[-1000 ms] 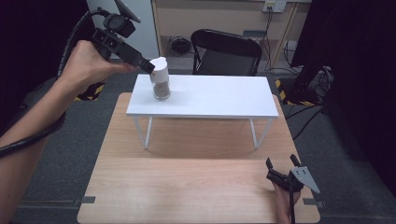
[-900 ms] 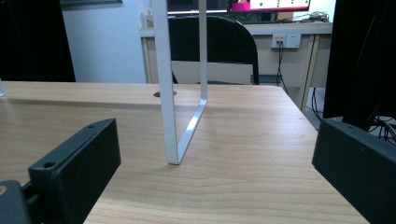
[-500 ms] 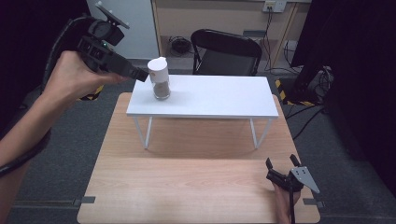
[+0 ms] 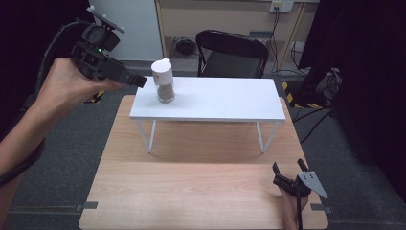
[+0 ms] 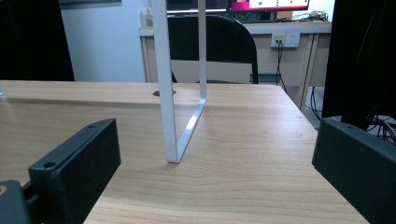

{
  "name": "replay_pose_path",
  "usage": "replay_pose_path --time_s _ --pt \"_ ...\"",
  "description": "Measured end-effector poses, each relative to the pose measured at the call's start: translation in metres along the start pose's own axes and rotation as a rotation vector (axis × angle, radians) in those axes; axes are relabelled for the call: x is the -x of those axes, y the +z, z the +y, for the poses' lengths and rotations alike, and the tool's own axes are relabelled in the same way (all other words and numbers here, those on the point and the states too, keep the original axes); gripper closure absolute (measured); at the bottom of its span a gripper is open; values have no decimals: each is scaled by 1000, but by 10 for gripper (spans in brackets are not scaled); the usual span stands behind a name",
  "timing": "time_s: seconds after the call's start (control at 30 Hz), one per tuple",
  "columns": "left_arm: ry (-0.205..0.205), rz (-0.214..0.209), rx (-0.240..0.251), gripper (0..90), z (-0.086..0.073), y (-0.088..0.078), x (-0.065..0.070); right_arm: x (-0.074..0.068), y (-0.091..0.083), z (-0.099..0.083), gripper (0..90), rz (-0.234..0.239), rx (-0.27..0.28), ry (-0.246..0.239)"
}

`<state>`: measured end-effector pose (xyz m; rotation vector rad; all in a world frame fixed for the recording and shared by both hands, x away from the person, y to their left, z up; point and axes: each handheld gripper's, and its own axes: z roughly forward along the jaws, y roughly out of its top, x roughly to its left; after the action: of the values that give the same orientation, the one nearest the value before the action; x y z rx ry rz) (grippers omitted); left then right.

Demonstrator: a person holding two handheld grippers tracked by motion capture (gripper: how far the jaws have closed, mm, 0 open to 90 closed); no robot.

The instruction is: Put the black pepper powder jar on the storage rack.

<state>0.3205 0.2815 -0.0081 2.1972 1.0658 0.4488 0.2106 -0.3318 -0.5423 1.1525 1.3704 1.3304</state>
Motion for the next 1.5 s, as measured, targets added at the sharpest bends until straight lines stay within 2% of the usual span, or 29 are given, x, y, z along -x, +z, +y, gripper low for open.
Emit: replay_pose_path --time_s 0.37,0.67,1.5 --pt "-15 -6 3 114 -6 0 -5 0 0 0 12 1 -1 -1" --pt "-11 -5 -1 115 -6 2 -6 0 0 1 12 3 -5 -1" --pt "-22 -12 17 114 -18 1 -16 0 0 2 12 5 -12 -8"
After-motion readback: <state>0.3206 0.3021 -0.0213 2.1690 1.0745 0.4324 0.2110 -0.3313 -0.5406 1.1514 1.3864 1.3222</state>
